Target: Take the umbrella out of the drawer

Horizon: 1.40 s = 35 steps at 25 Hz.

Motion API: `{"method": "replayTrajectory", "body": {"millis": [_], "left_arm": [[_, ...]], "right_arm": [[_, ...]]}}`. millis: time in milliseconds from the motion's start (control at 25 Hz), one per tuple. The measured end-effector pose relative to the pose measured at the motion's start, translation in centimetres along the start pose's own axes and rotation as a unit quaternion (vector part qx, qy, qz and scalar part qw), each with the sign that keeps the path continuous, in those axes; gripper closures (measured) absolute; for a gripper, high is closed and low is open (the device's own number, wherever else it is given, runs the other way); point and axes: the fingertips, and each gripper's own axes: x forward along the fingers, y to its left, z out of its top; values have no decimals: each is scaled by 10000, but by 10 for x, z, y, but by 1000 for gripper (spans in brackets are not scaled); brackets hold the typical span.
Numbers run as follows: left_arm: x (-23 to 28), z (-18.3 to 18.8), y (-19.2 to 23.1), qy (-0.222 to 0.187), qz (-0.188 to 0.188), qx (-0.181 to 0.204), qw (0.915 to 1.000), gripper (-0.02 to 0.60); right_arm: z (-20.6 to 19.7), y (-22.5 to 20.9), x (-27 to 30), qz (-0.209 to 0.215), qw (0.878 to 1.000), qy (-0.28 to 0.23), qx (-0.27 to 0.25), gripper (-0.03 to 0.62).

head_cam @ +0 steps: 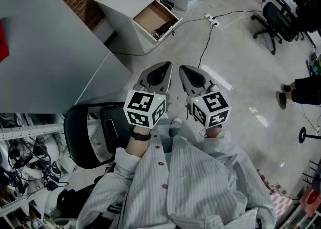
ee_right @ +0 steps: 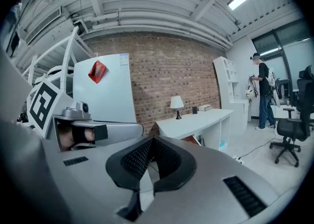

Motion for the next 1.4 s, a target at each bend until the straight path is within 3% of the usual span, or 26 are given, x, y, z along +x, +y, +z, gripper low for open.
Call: {"method": "replayTrajectory", "body": {"millis": [720, 1080, 1400], "left_arm": [[19, 11, -50, -107, 53, 255, 9996, 572], [49, 12, -16, -96, 183, 200, 9996, 572], [93, 27, 51, 22, 258, 300, 9992, 572]], "right_arm": [[2, -41, -53, -70, 9997, -229, 71, 560], [4, -71, -14, -21, 9997, -176, 181, 560], [22, -84, 65, 109, 9999, -64, 11, 559]]}}
